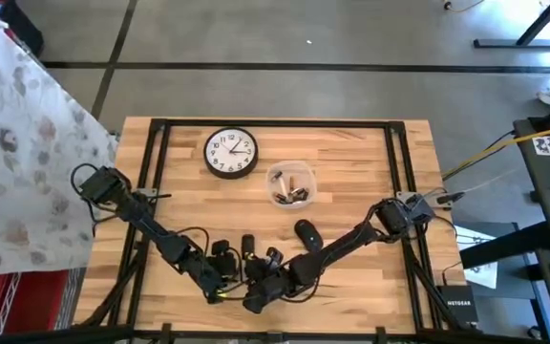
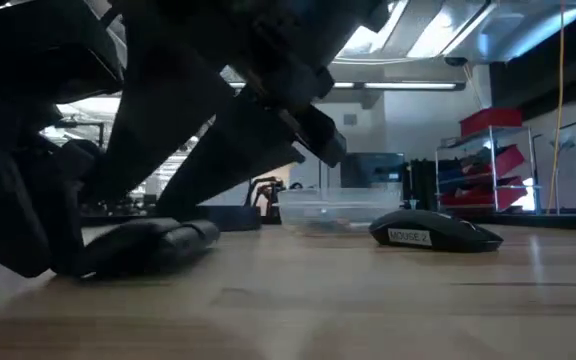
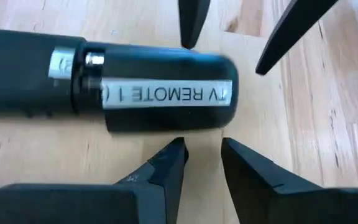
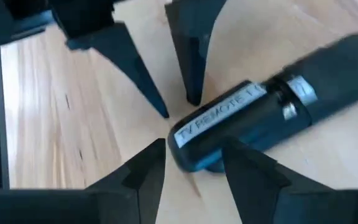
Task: Insert battery
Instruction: Close the remote control battery cover
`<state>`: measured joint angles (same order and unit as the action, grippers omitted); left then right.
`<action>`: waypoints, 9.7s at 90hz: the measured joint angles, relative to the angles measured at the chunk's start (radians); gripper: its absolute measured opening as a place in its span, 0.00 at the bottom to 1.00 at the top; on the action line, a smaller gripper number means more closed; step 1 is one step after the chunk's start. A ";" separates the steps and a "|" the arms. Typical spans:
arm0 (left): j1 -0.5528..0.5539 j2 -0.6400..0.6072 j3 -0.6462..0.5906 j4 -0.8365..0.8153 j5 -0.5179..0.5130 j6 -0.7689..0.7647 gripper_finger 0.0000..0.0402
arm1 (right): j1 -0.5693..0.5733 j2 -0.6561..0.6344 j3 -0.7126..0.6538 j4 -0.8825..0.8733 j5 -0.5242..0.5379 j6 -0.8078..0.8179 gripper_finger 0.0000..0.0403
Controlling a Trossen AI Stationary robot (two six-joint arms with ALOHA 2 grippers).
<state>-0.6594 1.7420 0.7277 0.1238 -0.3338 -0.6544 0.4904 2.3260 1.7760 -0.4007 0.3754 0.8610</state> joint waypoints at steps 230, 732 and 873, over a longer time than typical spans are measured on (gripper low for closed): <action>0.046 -0.106 0.037 -0.164 -0.181 0.139 0.24 | -0.046 0.023 0.079 -0.211 -0.028 -0.051 0.37; 0.110 -0.104 -0.083 -0.190 -0.202 -0.016 0.24 | 0.027 0.063 -0.045 -0.161 0.198 -0.038 0.46; 0.061 -0.158 -0.079 -0.140 -0.324 0.052 0.24 | 0.373 -0.571 -0.696 -0.521 -0.175 1.274 0.15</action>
<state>-0.5983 1.5841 0.6485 -0.0165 -0.6582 -0.6027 0.8633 1.7552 1.0796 -0.9220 0.2000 2.1348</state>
